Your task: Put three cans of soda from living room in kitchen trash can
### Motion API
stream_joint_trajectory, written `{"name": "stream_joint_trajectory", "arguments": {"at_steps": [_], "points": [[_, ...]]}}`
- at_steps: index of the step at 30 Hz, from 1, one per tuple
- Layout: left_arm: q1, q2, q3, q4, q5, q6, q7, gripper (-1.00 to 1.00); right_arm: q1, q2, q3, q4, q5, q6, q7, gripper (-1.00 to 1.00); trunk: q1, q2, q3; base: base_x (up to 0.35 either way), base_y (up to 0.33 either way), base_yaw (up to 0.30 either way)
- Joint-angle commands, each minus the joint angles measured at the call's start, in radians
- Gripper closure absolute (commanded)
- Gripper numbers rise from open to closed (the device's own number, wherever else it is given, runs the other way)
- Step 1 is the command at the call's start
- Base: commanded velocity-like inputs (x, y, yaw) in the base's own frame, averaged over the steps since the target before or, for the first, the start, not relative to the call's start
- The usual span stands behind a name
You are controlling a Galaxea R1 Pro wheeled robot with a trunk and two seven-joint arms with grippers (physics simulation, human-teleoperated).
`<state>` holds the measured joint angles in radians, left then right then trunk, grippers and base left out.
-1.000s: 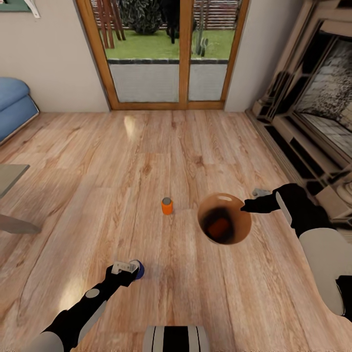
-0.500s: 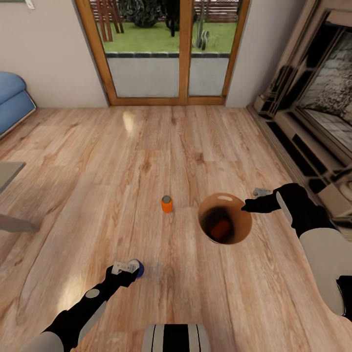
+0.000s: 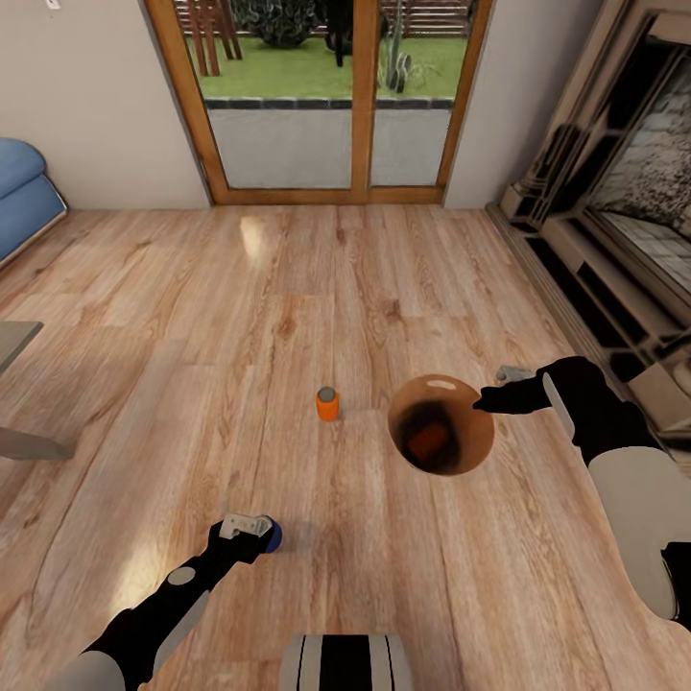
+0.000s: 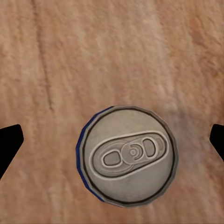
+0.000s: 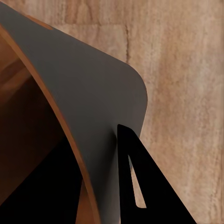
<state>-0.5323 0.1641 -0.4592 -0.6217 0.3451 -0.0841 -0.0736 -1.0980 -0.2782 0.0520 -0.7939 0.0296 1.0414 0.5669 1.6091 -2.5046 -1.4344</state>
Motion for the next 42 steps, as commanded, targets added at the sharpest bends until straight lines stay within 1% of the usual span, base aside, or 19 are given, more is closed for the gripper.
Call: {"name": "stream_joint_trajectory", "arguments": {"at_steps": [1, 3, 11, 19, 24, 27, 34, 42], "points": [[0.0, 0.0, 0.0, 0.0, 0.0, 0.0, 0.0, -1.0, 0.0, 0.0, -0.001, 0.0, -0.023, 0.006, 0.004, 1.0, 0.0, 0.0, 0.0, 0.001, 0.0, 0.0], [0.0, -0.002, 0.0, 0.001, 0.0, 0.0, 0.0, -1.0, 0.0, 0.002, -0.001, -0.001, -0.023, 0.006, 0.004, 1.0, 0.0, 0.0, 0.0, 0.001, 0.0, 0.0], [0.0, -0.004, 0.0, 0.002, 0.0, 0.0, 0.0, -1.0, 0.0, 0.005, 0.001, -0.001, -0.024, 0.006, 0.004, 1.0, 0.003, -0.002, -0.036, 0.0, 0.0, 0.0], [0.0, -0.005, 0.0, 0.002, 0.0, 0.0, 0.0, -1.0, 0.0, 0.003, 0.001, -0.002, -0.024, 0.006, 0.004, 1.0, 0.003, -0.002, -0.044, 0.0, 0.0, 0.0], [0.0, -0.005, 0.0, 0.002, 0.0, 0.001, 0.0, -1.0, 0.0, -0.002, -0.007, -0.057, -0.026, 0.006, 0.004, 1.0, 0.003, -0.002, -0.048, 0.0, 0.0, 0.0], [0.0, -0.005, 0.0, 0.002, 0.0, 0.001, 0.0, -1.0, -0.001, -0.002, -0.008, -0.065, -0.026, 0.006, 0.004, 1.0, 0.003, -0.002, -0.05, 0.0, 0.0, 0.0], [0.0, -0.005, 0.0, 0.002, 0.0, 0.001, 0.0, -1.0, 0.0, -0.003, -0.007, -0.07, -0.026, 0.006, 0.004, 1.0, 0.003, -0.002, -0.05, 0.01, 0.0, 0.0], [0.0, -0.005, 0.0, 0.001, 0.0, 0.001, 0.0, -1.0, 0.0, -0.002, -0.005, -0.071, -0.025, 0.006, 0.004, 1.0, 0.003, -0.002, -0.051, 0.14, 0.0, 0.0]]}}
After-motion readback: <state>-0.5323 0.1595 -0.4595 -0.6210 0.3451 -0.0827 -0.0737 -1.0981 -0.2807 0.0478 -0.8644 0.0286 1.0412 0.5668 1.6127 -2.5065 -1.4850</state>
